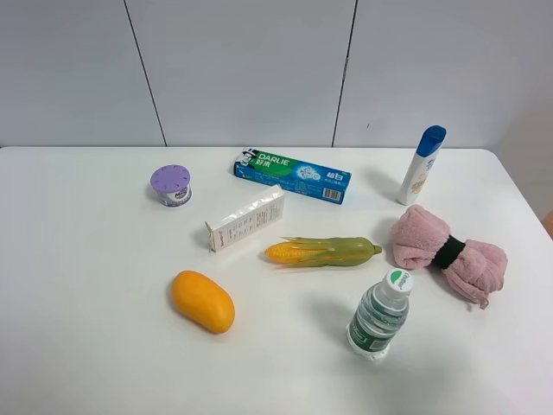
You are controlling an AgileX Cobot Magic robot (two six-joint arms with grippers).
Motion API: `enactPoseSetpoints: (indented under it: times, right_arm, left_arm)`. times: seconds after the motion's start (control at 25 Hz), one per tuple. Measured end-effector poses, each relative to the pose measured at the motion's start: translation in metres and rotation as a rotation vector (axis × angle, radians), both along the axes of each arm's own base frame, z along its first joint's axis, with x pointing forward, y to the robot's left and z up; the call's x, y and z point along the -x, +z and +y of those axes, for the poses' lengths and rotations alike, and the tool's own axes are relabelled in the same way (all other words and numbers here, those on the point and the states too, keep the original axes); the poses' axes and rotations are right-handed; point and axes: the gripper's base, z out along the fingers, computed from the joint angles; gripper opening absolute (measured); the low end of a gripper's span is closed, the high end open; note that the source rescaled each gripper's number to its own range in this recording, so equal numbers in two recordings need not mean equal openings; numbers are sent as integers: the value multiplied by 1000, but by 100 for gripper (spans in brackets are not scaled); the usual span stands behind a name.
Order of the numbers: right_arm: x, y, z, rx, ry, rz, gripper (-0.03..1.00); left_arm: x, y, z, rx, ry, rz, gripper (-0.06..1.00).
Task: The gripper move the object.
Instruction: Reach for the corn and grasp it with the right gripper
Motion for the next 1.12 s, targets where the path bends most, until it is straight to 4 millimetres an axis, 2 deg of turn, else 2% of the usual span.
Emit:
enactPoseSetpoints:
  times: [0.32, 0.4, 0.52, 0.72, 0.84, 0.96, 1.12]
  right_arm:
    - [-2, 1, 1, 11, 14, 24, 100]
    - [-6, 12, 0, 29, 26, 66, 100]
    - [-20, 43, 0, 73, 55, 120, 100]
    - [-69, 99, -2, 134, 116, 192, 100]
    - [-108, 118, 4, 173, 216, 247, 100]
    - [-148, 125, 22, 262, 387, 305, 100]
    - [-200, 121, 62, 389, 617, 359, 100]
  left_arm:
    - [0, 0, 0, 0, 0, 0, 100]
    - [0, 0, 0, 0, 0, 0, 100]
    - [0, 0, 0, 0, 0, 0, 100]
    - [0, 0, 0, 0, 0, 0, 100]
    - [0, 0, 0, 0, 0, 0, 100]
    - [0, 0, 0, 0, 0, 0, 100]
    - [0, 0, 0, 0, 0, 0, 100]
